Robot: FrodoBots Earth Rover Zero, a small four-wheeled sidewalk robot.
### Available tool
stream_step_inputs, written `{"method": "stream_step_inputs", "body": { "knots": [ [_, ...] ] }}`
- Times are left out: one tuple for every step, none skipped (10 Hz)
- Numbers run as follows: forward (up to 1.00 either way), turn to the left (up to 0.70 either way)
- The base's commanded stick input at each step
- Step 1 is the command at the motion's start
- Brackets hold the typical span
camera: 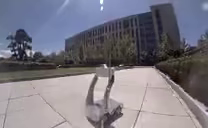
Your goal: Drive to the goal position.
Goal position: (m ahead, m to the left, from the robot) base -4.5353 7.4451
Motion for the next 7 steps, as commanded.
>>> {"method": "stream_step_inputs", "body": {
  "knots": [
    [0.07,0.03],
    [0.54,0.25],
    [0.7,0.35],
    [0.7,0.35],
    [0.7,0.35],
    [0.7,0.35],
    [0.7,0.35]
  ]
}}
